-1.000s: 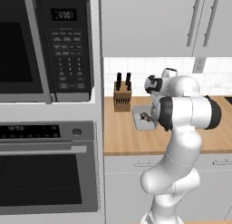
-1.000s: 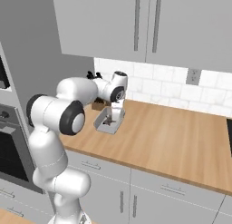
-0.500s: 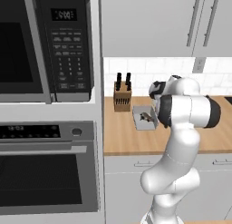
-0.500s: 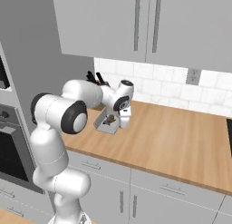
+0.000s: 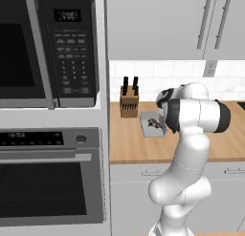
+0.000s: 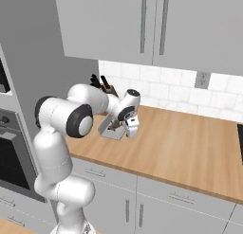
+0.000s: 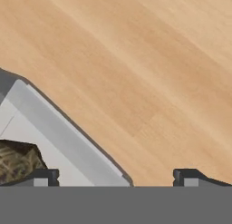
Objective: Take the meat container that has the fish and place it on the second highest rack of the freezer. Then take the vegetable container that has the potato and lemon wedge and place it on the highest rack of the freezer.
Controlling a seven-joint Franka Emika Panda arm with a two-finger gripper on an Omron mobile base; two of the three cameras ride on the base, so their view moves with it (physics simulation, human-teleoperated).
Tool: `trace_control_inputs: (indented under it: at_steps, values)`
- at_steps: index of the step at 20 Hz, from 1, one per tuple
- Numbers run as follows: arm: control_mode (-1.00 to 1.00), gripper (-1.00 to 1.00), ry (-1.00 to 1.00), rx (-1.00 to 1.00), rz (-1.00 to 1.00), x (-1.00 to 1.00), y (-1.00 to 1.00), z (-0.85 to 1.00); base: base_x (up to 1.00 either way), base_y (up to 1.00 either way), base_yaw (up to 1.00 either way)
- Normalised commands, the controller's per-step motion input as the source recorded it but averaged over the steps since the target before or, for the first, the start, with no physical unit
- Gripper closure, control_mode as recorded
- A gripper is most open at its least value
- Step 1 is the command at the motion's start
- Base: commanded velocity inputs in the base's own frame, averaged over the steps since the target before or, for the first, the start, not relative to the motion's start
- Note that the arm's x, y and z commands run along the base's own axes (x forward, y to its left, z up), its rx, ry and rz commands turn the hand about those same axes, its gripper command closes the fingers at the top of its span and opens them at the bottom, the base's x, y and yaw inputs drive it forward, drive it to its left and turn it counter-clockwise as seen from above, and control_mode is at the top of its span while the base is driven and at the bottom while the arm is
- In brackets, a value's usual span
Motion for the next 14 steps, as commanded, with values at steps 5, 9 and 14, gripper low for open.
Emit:
trace_control_inputs:
  at_steps: [5, 9, 14]
  values:
    - [-1.00, -1.00, 0.02, 0.00, 0.00, 0.33, 0.00, -0.06, 0.00, 0.00, 0.00]
    - [-1.00, -1.00, 0.02, 0.00, 0.00, 0.24, 0.00, -0.06, 0.00, 0.00, 0.00]
    - [-1.00, -1.00, 0.00, 0.00, 0.00, -0.02, 0.14, -0.09, 0.00, 0.00, 0.00]
